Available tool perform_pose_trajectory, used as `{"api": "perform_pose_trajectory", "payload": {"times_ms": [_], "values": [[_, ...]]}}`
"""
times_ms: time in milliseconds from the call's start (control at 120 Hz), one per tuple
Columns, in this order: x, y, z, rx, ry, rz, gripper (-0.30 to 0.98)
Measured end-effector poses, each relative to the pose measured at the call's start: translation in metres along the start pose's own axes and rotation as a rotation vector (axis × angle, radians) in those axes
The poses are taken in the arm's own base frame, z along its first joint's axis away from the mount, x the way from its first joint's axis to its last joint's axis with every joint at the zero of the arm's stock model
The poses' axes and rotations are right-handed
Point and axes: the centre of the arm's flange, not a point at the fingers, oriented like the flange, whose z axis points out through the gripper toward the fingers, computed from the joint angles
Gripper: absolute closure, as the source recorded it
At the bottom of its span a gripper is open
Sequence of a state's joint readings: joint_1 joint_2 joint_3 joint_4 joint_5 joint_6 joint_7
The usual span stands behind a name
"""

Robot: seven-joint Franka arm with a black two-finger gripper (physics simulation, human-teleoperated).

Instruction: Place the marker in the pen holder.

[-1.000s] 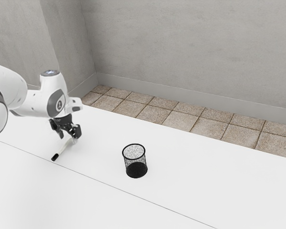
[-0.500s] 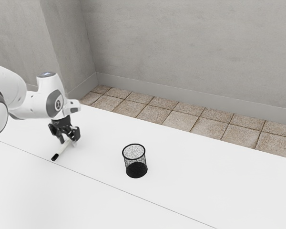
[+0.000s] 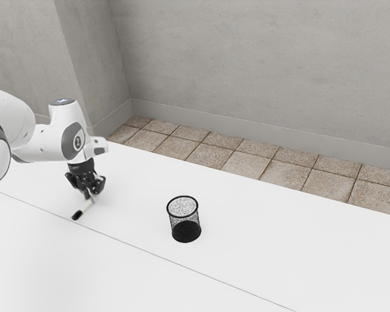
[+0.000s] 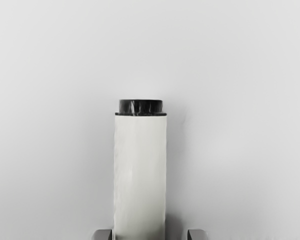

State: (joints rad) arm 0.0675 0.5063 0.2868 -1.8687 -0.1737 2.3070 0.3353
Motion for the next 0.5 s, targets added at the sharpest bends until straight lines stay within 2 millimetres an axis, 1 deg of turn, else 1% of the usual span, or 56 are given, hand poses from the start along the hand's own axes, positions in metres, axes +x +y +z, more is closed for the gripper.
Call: {"api": "perform_pose_trajectory", "payload": {"times_ms": [317, 450, 500], "values": [[-0.0006, 0.0005, 0.0059, 0.0, -0.011, 0.004, 0.65], [-0.0002, 0.0022, 0.0063, 0.002, -0.011, 0.006, 0.62], [0.0001, 0.0025, 0.0044, 0.002, -0.008, 0.007, 0.68]]}}
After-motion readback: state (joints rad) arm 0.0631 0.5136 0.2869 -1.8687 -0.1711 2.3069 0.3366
